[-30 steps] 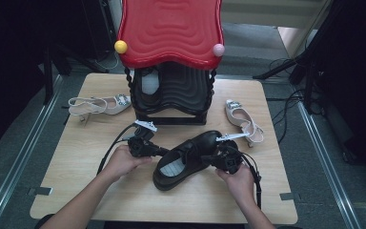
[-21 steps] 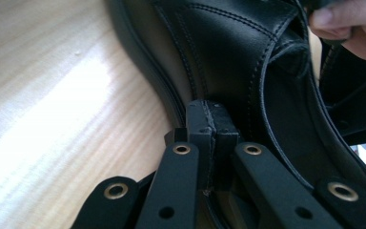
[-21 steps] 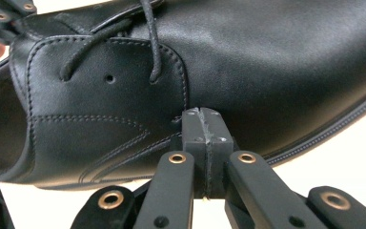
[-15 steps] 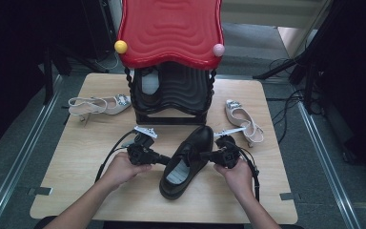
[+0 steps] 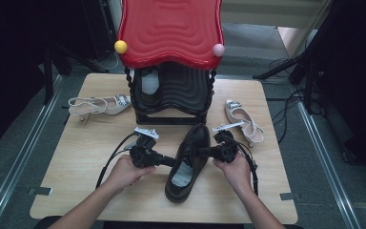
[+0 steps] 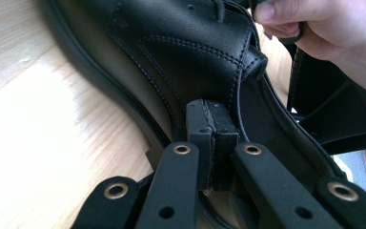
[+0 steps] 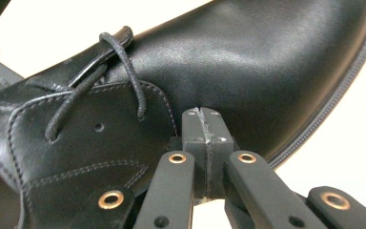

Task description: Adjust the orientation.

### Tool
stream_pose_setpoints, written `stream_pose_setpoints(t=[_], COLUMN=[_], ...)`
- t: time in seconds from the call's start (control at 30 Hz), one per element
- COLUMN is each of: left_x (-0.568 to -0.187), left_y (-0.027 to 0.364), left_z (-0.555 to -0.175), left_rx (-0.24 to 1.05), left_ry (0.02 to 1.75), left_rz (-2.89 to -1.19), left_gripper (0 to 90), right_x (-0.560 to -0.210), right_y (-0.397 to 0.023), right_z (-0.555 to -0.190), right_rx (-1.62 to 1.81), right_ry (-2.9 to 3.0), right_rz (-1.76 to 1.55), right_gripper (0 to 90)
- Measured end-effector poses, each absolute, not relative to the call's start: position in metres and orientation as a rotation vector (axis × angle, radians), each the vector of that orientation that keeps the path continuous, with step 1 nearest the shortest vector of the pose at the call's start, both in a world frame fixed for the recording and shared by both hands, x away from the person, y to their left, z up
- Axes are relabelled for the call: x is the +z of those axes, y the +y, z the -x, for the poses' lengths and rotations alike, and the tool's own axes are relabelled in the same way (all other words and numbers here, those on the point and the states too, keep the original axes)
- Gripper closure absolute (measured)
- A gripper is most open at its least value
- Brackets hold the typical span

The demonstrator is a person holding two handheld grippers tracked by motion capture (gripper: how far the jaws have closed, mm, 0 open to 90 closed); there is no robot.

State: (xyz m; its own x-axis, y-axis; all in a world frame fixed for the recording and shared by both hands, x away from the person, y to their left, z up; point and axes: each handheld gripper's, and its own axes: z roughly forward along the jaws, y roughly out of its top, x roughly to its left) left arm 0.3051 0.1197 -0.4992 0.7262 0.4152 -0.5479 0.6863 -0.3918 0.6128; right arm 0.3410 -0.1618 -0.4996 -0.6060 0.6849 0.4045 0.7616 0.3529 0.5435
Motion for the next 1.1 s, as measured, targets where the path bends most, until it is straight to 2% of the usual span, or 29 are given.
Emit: stream_pose_setpoints(t=[0.23,0.47,0.8,1.0,1.1], left_x=[-0.497,-0.499,-0.488,-0.478,-0.473], left_y=[0.103,0.078,0.114,0.12,0.124], left_z=[-0.294,-0.286,-0.302,-0.305,-0.307], left_rx=[-0.349,-0.374,-0.331,-0.264,-0.27], left_ry=[0.79,0.718,0.804,0.803,0.788], left_rz=[-2.073,-2.085,-1.986,-2.015,-2.009], left_gripper=[90.0,90.0,87.3,85.8,84.7], right_x=[-0.499,-0.498,-0.492,-0.48,-0.474], right_y=[-0.162,-0.165,-0.174,-0.178,-0.18], right_z=[-0.346,-0.347,-0.345,-0.337,-0.33], right_rx=[-1.105,-1.127,-1.157,-1.155,-1.163], right_ry=[-2.496,-2.513,-2.466,-2.453,-2.428], right_rz=[1.351,1.377,1.407,1.389,1.393], right_gripper=[90.0,90.0,90.0,82.7,79.5])
